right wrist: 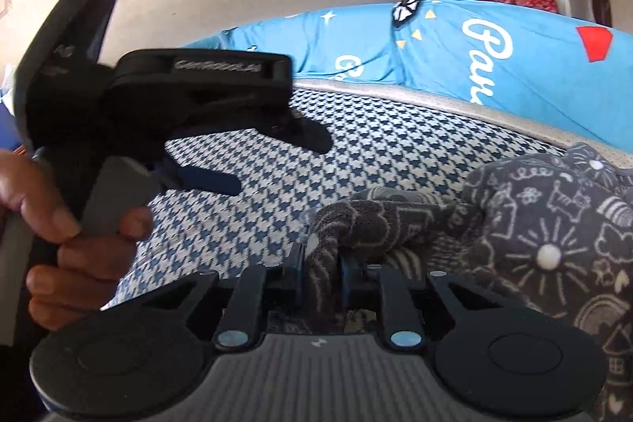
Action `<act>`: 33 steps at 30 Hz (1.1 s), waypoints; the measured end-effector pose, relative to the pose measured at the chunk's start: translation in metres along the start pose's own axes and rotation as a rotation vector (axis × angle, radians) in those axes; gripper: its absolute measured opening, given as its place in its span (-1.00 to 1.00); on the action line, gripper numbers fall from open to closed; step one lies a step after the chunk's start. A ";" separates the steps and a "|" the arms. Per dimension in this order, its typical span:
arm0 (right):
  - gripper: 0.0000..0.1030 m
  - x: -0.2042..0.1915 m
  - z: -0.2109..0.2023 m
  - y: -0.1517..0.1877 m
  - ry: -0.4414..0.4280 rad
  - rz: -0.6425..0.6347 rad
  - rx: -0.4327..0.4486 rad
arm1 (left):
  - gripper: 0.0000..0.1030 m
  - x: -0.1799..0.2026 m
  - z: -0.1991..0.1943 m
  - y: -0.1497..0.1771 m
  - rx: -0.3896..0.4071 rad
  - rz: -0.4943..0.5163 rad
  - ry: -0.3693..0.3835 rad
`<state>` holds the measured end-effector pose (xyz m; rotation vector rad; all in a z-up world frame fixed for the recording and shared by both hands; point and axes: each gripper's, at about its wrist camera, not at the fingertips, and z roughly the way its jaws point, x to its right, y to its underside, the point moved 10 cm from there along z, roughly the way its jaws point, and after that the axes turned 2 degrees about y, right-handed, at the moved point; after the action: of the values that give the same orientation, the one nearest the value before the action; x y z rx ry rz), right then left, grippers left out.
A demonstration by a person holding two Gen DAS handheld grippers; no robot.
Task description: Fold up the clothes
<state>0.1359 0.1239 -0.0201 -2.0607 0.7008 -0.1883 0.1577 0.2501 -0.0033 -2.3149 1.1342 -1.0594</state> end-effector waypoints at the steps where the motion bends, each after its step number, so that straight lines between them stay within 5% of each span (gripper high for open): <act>1: -0.64 -0.007 0.000 0.002 -0.018 -0.014 -0.004 | 0.94 0.001 0.001 0.000 -0.003 0.001 0.005; 8: -0.70 -0.051 0.004 0.019 -0.148 -0.104 -0.057 | 1.00 0.011 0.002 0.005 -0.025 0.051 0.030; 18: -0.72 -0.065 0.005 0.031 -0.211 -0.176 -0.099 | 1.00 0.017 0.002 0.009 -0.061 0.105 0.083; 28: -0.72 -0.090 0.009 0.049 -0.294 -0.290 -0.162 | 1.00 0.058 0.001 0.040 -0.175 0.315 0.231; 33: -0.72 -0.095 0.008 0.052 -0.326 -0.314 -0.176 | 1.00 0.068 0.003 0.059 -0.219 0.438 0.241</act>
<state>0.0395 0.1603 -0.0545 -2.2927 0.1986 0.0353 0.1559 0.1604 -0.0082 -1.9795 1.8291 -1.1024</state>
